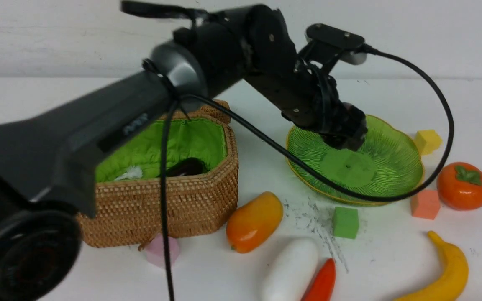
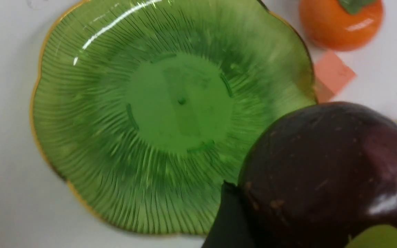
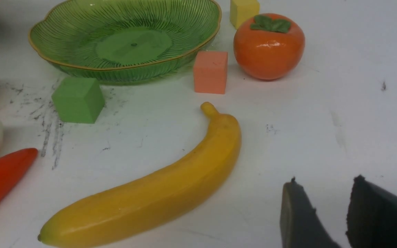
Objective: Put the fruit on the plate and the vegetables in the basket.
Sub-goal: Grab a mangosteen with your left arm and put it on the plate on the right
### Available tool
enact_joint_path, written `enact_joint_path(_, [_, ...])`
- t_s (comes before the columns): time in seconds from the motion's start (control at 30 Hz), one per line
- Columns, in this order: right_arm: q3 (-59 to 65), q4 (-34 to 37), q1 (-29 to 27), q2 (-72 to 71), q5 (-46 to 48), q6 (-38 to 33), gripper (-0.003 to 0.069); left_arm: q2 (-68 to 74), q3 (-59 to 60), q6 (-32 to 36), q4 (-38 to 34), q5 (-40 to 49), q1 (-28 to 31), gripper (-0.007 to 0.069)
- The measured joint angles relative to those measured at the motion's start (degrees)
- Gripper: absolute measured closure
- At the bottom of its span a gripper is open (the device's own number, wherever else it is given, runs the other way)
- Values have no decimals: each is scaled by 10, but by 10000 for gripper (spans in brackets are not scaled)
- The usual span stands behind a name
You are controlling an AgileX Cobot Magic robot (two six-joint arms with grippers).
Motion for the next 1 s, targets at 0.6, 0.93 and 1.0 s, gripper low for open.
enact_joint_path(0.6, [0, 0, 0, 0, 0, 0, 416, 133, -10, -120, 18, -125, 0, 68])
enact_joint_path(0.93, [0, 0, 0, 0, 0, 0, 416, 134, -10, -149, 25, -109, 0, 11])
enact_joint_path(1.0, [0, 0, 0, 0, 0, 0, 416, 134, -10, -149, 25, -99, 0, 10])
